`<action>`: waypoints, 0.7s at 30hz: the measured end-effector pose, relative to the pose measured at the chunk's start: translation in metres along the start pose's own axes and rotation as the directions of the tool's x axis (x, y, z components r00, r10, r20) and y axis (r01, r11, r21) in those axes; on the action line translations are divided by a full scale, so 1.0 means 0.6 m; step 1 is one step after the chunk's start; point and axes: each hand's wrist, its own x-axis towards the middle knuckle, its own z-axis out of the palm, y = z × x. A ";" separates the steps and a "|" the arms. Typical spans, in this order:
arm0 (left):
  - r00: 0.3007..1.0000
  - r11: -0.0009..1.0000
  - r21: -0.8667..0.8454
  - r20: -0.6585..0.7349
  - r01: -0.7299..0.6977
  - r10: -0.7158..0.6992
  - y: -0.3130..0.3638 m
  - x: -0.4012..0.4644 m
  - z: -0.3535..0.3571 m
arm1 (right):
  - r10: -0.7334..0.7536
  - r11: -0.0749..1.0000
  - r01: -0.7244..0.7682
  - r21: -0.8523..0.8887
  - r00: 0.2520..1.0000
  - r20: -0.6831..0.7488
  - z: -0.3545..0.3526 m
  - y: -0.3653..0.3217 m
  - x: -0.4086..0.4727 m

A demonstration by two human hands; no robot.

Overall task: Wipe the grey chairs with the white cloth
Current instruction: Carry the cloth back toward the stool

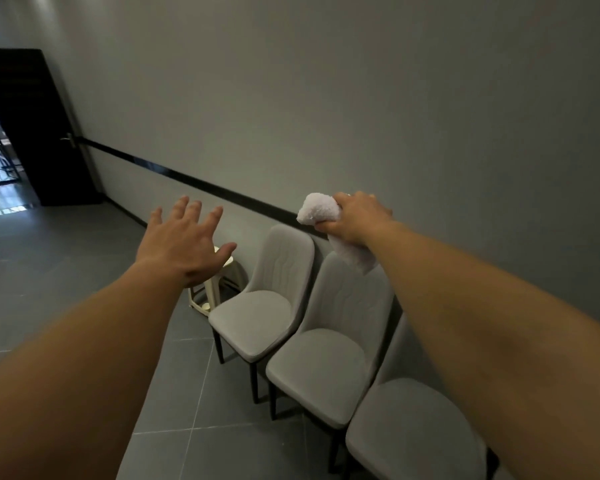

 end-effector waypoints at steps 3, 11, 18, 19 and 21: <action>0.999 0.999 0.033 -0.004 0.040 -0.040 0.004 0.040 0.008 | -0.035 0.999 0.035 0.007 0.999 0.008 0.008 0.011 0.058; 0.990 0.985 0.102 0.004 0.141 -0.142 0.017 0.146 0.036 | -0.166 0.985 0.165 0.046 0.986 0.018 0.047 -0.002 0.253; 0.967 0.966 0.125 0.092 0.225 -0.237 -0.053 0.179 0.102 | -0.327 0.944 0.323 0.074 0.943 0.058 0.133 -0.132 0.359; 0.961 0.961 0.131 0.100 0.243 -0.256 -0.077 0.183 0.110 | -0.345 0.938 0.340 0.074 0.936 0.066 0.146 -0.156 0.370; 0.951 0.951 0.155 0.114 0.267 -0.286 -0.128 0.192 0.131 | -0.374 0.927 0.368 0.077 0.924 0.083 0.171 -0.203 0.394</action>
